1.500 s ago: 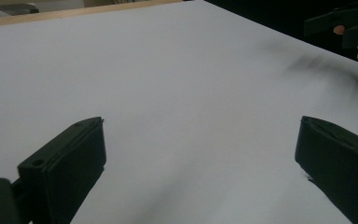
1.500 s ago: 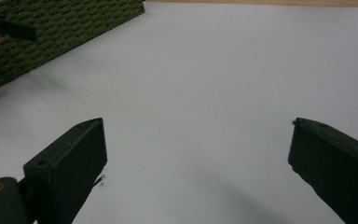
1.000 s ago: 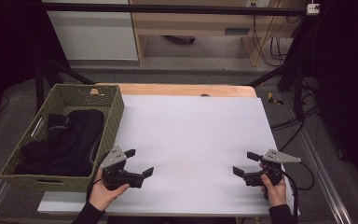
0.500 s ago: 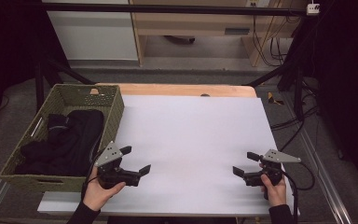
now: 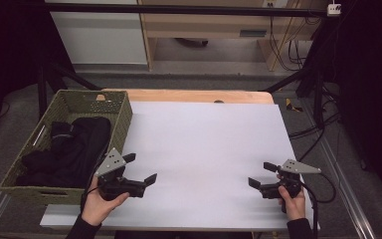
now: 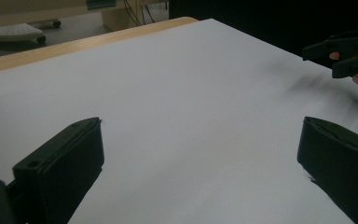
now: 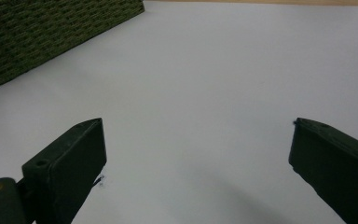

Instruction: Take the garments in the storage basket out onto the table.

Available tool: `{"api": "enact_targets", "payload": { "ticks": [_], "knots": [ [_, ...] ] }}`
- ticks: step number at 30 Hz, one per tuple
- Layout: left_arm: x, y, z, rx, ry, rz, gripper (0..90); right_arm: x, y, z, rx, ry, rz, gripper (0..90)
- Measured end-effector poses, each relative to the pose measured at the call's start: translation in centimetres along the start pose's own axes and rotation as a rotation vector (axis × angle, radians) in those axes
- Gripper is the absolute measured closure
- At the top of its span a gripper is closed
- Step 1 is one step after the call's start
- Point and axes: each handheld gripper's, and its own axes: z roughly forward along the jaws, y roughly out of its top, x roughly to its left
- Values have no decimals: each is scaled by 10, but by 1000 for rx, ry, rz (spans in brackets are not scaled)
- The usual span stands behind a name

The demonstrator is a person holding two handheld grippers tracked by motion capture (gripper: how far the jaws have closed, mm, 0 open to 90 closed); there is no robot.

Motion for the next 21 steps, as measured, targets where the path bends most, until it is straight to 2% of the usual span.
{"api": "enact_targets", "payload": {
  "ticks": [14,21],
  "knots": [
    [11,18,-20,-52,31,-14,0,0,0,0,-1,1,1,46],
    [17,28,-29,-63,55,-5,0,0,0,0,2,-1,-1,45]
  ]
}}
